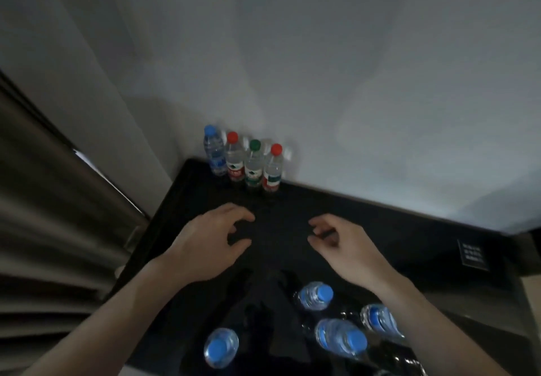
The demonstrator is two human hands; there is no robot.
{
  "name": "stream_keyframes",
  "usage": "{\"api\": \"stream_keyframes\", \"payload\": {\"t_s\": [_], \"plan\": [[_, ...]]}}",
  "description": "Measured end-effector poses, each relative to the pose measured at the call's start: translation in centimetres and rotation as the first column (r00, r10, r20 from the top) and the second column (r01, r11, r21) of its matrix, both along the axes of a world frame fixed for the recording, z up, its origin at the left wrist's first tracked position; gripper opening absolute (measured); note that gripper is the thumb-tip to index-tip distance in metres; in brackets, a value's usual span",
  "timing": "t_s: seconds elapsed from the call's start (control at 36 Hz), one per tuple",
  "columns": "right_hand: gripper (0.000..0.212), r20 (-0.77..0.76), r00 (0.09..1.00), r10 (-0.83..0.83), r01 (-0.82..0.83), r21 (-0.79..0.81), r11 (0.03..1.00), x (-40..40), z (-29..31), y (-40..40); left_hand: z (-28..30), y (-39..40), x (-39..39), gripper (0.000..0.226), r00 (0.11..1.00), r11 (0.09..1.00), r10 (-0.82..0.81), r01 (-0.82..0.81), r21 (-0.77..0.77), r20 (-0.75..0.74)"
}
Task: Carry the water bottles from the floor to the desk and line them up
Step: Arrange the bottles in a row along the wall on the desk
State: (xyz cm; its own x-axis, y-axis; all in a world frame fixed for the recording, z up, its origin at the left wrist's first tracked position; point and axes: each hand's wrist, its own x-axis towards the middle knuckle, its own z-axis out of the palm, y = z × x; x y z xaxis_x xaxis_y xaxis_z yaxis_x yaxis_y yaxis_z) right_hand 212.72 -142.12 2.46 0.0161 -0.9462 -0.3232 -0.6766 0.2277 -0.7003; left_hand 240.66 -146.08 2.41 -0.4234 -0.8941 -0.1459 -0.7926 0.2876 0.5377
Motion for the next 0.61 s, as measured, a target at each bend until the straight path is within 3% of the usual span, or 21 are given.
{"api": "stream_keyframes", "payload": {"t_s": [0.17, 0.31, 0.5, 0.61], "plan": [[0.022, -0.036, 0.999, -0.001, 0.003, 0.066, 0.998, -3.2, -0.8, 7.7, -1.7, 7.2, 0.8, 0.026, 0.994, 0.988, 0.111, -0.111, 0.111, 0.000], [0.021, -0.028, 1.000, -0.007, 0.008, 0.055, 0.998, -5.2, -1.3, 12.0, -2.7, 11.9, 0.9, 0.031, 0.979, 0.967, 0.166, -0.185, 0.176, 0.121], [0.022, -0.045, 0.998, 0.041, -0.041, -0.005, 0.999, -9.5, -1.0, 16.4, -3.7, 17.6, -0.2, 0.039, 0.932, 0.938, 0.270, -0.312, 0.154, 0.242], [0.026, -0.080, 0.991, 0.107, -0.106, 0.020, 0.994, -10.6, -1.6, 17.2, -4.1, 20.5, -1.9, 0.041, 0.908, 0.912, 0.344, -0.383, 0.145, 0.238]]}}
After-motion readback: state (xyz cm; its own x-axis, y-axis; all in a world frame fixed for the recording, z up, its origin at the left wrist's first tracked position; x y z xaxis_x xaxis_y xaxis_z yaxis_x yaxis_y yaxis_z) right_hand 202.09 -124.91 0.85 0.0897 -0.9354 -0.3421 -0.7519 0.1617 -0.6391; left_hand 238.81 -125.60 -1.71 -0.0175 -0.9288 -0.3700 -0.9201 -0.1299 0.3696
